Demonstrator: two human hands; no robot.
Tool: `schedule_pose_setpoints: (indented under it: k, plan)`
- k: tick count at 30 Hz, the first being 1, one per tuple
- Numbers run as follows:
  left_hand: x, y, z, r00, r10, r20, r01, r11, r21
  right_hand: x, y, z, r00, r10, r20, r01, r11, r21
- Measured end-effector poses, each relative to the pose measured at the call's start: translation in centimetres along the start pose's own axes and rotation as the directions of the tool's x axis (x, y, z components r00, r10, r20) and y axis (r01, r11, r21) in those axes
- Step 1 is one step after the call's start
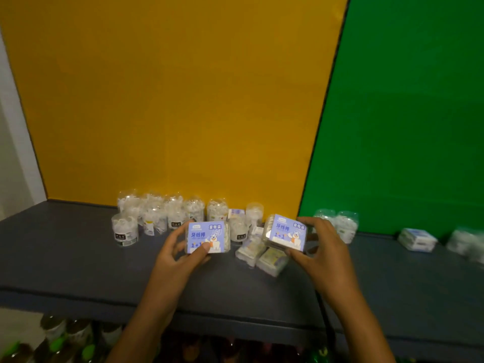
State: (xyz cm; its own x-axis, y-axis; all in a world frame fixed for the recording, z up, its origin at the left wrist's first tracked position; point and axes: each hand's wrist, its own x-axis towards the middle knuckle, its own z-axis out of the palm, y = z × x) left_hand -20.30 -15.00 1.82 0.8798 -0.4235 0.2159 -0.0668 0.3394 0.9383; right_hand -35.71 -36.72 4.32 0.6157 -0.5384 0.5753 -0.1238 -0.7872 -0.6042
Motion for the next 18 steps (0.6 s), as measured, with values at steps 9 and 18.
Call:
schedule_pose_setpoints:
  k: [9,18]
  plan:
    - [-8.7,-1.8,9.1,0.994,-0.046,0.097,0.055,0.994,-0.095,-8.2,5.3,-10.9,0.994,0.093,-0.05,-0.096,0.993,-0.064]
    - [-12.1,-3.3,19.8,0.959,-0.072,0.275,0.109,0.986,-0.125,-12.6,10.3,-20.7,0.967,0.165,-0.194,-0.195,0.969,-0.149]
